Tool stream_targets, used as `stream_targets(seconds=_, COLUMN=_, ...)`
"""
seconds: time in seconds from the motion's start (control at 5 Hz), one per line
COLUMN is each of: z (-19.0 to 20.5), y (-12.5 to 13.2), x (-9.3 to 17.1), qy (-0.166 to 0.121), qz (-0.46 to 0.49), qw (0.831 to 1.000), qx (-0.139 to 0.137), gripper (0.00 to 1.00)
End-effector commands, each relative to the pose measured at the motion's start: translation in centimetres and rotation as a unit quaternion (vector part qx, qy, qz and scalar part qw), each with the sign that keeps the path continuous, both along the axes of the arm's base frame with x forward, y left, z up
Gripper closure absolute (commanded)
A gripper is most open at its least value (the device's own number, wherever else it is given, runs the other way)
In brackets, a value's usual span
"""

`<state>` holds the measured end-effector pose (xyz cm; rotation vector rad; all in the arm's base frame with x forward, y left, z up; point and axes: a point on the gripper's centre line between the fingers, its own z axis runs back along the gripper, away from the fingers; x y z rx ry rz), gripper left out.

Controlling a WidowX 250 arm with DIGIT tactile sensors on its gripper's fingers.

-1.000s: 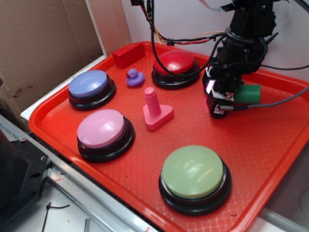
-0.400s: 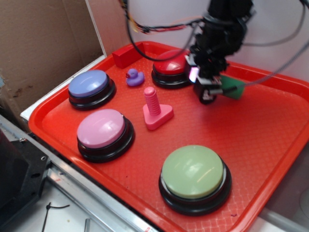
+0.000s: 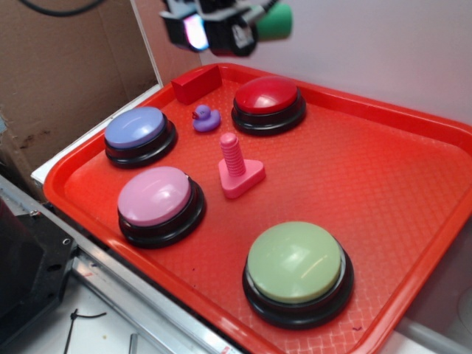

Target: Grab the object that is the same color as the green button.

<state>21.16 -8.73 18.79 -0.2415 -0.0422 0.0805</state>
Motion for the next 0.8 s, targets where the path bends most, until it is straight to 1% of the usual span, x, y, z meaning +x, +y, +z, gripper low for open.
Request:
stream_targets(seconds=0.0, z=10.6, y=-2.0, x=-3.0, qy=-0.044, qz=0.011, qw=0.999, qx=0.027, gripper=1.0)
stream_targets(seconds=0.2, z=13.7, y=-2.1, x=-2.7, qy=-0.041, qz=0.013, qw=0.998, qx=0.039, gripper=1.0)
stream_targets(seconds=0.6, z=12.6, y=-2.1, x=-1.7, qy=-0.029, qz=0.018, qw=0.998, qx=0.06, gripper=1.0)
